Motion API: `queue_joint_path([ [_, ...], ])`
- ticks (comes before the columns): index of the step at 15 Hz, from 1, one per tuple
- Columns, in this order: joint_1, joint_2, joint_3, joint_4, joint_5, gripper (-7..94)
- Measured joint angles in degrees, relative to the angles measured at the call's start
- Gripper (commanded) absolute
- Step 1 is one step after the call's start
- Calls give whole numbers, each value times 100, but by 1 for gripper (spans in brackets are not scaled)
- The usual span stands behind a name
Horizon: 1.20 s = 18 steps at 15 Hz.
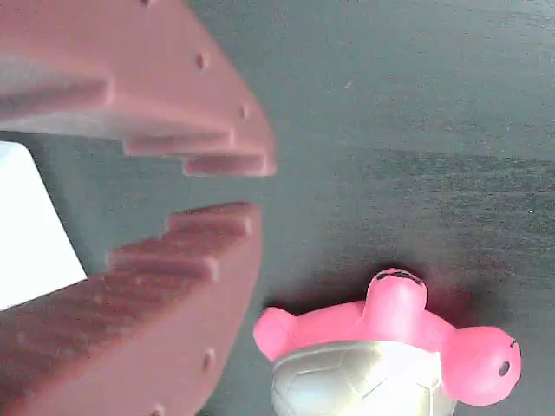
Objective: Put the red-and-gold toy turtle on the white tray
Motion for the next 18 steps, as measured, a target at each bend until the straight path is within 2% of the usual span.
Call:
queue_joint_path([
  [15, 0, 0, 0, 0, 0, 0],
  [17, 0, 0, 0, 0, -53, 6],
  [18, -18, 0, 0, 0, -88, 0],
])
